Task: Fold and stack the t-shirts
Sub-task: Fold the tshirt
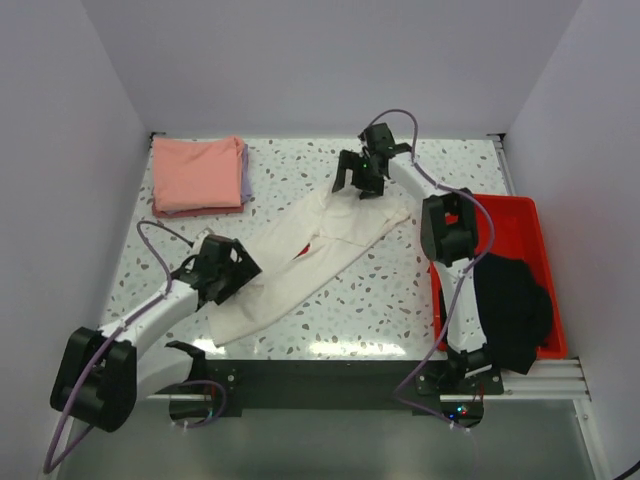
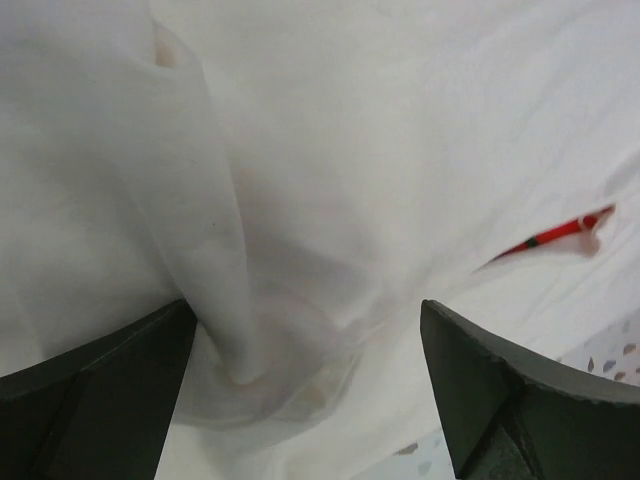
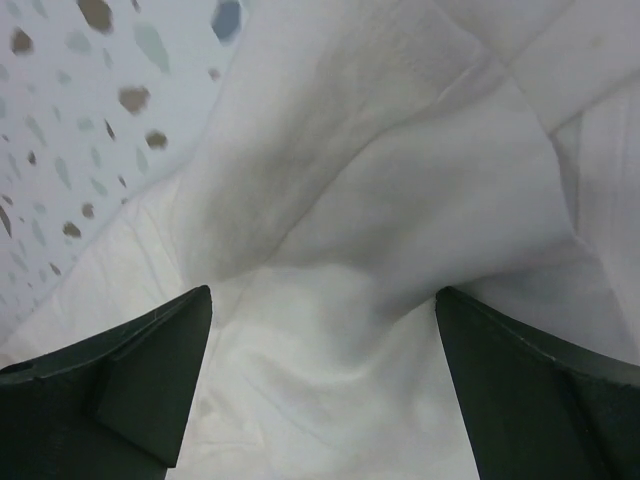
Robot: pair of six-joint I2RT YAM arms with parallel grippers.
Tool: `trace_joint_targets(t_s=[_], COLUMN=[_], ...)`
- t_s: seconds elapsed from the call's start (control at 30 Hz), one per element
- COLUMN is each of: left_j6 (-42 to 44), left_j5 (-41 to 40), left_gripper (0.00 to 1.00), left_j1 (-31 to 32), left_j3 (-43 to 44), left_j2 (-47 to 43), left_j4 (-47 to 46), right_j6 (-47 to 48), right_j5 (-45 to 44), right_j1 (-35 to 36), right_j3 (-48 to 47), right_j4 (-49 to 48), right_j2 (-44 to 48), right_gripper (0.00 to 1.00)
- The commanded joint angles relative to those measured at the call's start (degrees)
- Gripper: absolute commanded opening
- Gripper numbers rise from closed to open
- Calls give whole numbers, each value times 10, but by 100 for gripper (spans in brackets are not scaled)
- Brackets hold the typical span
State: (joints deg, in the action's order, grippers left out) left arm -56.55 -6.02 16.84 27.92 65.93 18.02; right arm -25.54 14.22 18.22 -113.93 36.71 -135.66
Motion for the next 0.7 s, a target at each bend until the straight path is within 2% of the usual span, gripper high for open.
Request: trace_joint_targets(t_s=[0.0,0.03,0.13,0.27,0.43,0.57,0.67], left_j6=[-100,-109,-129,-147,-146,-120,-102], left_j5=[57,58,95,133,147,191,208], left_gripper=[100,100,100,100,100,100,100], left_j1=[58,68,100,171,256,321,358], left_j3=[-58,-62,-84,-88,-38,7,50], left_j2=[-30,-51,-73,-59,19,97,161], left_j4=[125,128,135,115,107,51,13], right_j6=[58,62,59,35,-5,-35,-21], right_j5=[-46,-42,-12,30,80,84,60], right_j1=[-9,-9,-10,-11,-9,1,22], right_j3=[-105,-170,-274,-252,-307,-309,-333], right_j4=[47,61,70,-12,-57,-115,-125], right_j2=[-129,-148,-221,-226,-279,-289,-296], right_gripper=[99,99,99,99,99,99,99])
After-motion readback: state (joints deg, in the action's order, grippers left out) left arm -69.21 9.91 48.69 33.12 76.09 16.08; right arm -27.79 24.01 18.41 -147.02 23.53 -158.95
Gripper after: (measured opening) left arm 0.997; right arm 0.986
